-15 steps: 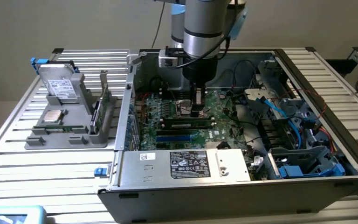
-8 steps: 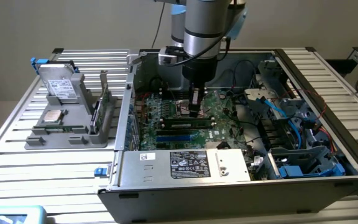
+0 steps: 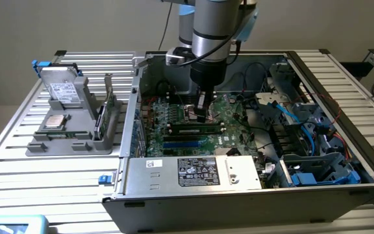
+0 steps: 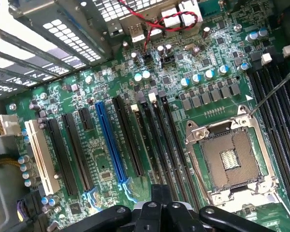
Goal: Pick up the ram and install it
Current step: 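Press down the ram until it locks into place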
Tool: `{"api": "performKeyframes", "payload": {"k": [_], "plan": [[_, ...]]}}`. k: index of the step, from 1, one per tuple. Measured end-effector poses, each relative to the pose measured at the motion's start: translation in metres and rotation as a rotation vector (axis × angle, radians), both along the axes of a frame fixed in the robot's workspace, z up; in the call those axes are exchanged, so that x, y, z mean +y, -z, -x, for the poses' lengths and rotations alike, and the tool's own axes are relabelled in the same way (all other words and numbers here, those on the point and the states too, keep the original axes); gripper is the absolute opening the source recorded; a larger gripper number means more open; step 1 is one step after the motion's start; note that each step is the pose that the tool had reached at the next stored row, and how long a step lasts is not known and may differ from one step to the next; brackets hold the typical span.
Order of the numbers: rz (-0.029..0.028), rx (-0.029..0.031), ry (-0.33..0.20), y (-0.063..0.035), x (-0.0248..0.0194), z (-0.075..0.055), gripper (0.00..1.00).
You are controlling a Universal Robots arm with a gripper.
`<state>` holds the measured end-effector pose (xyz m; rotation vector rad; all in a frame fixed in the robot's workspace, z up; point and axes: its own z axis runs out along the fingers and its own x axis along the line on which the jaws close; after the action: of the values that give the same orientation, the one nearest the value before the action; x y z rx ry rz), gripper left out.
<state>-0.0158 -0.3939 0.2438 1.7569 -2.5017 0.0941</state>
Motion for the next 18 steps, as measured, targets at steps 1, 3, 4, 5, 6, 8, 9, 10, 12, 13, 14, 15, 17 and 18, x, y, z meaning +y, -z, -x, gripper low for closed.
{"api": "performKeyframes", "payload": {"k": [1,3,4,5,6,8,9,10,12,13,14,15,17,18], "plan": [[0.0001,0.0001,0.015,0.0000,0.0000,0.0000,0.11],[0.0000,0.0000,0.044,0.0000,0.0000,0.0000,0.11],[0.0000,0.0000,0.060,0.0000,0.0000,0.0000,0.11],[0.0001,0.0000,0.075,0.0000,0.0000,0.0000,0.11],[0.0001,0.0000,0.090,0.0000,0.0000,0.0000,0.11],[0.0001,0.0000,0.119,0.0000,0.0000,0.0000,0.11],[0.0001,-0.0001,0.133,0.0000,0.0000,0.0000,0.11],[0.0002,-0.0008,0.145,0.0000,0.0000,0.0001,0.11],[0.0020,-0.0032,0.163,0.0000,-0.0001,0.0000,0.11],[0.0041,-0.0053,0.171,0.0000,0.0000,0.0000,0.11],[0.0067,-0.0077,0.178,0.0000,-0.0001,0.0000,0.11],[0.0095,-0.0102,0.186,0.0000,-0.0001,0.0000,0.11],[0.0148,-0.0149,0.201,0.0000,-0.0001,0.0000,0.11],[0.0167,-0.0163,0.210,0.0000,-0.0001,0.0000,0.11]]}}
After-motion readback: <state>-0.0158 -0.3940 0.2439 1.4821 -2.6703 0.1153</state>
